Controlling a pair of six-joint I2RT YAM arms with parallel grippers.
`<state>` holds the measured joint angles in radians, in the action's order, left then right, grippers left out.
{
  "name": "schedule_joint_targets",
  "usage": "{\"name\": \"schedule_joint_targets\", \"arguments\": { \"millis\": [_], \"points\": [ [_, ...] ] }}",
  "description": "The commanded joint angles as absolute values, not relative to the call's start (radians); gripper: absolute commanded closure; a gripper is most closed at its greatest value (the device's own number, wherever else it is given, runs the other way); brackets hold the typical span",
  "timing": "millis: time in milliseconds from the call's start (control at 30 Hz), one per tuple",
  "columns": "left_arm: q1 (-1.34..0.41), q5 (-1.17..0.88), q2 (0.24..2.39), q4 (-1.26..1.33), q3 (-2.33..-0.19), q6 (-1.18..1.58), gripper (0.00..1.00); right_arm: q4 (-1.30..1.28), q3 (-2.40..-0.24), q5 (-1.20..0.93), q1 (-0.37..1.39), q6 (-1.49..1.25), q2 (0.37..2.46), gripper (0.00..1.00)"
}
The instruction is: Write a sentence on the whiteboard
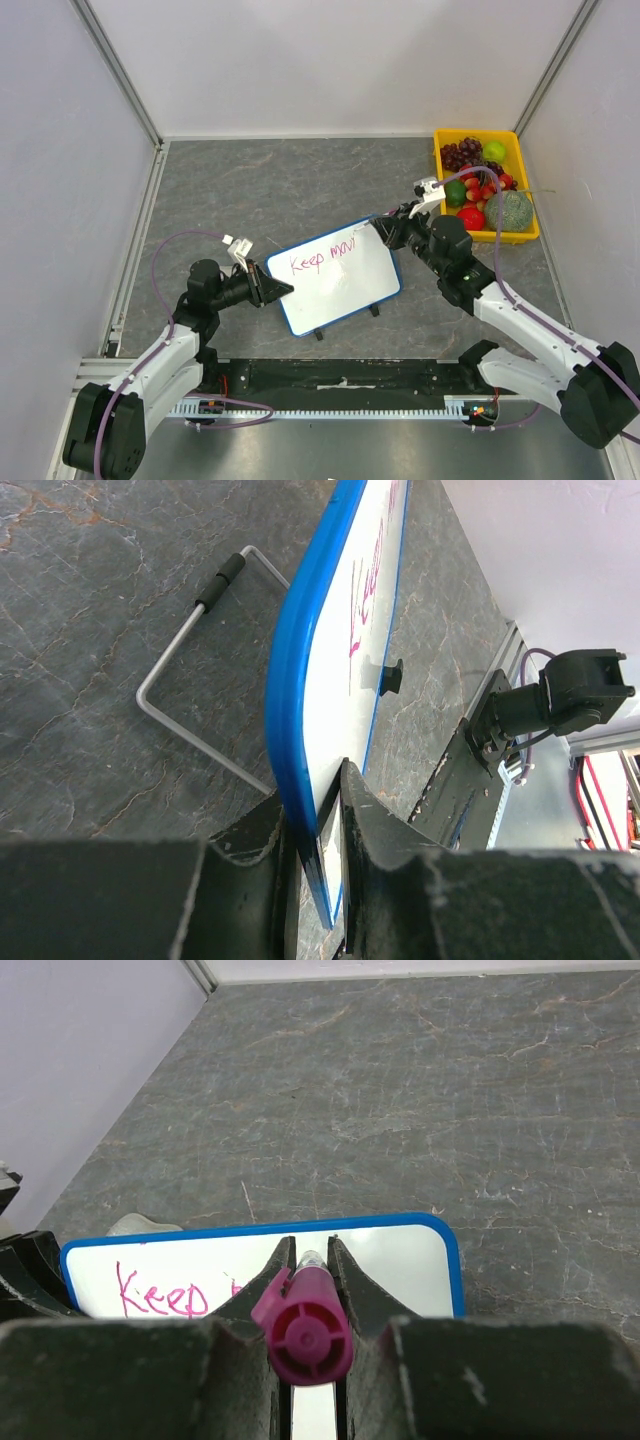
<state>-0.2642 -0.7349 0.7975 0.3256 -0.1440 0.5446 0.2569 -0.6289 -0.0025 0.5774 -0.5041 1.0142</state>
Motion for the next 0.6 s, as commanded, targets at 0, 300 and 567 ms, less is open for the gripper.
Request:
{"name": "schedule_joint_targets", "arguments": {
  "millis": [0,300,567],
  "points": [
    [-0.261,-0.678,0.795,0.347,-0.137,0.471,0.98,0.259,-0.608,0.003,0.569,-0.494,1.000,1.00],
    [-0.261,-0.678,0.792,0.348,-0.137,0.469,0.98,0.304,-0.563,0.003,0.571,-0.497,1.037,1.00],
    [-0.261,-0.681,0.792,0.348,-0.137,0.468,0.98,0.285,-0.543,0.003,0.568,-0.495,1.020,1.00]
  ]
}}
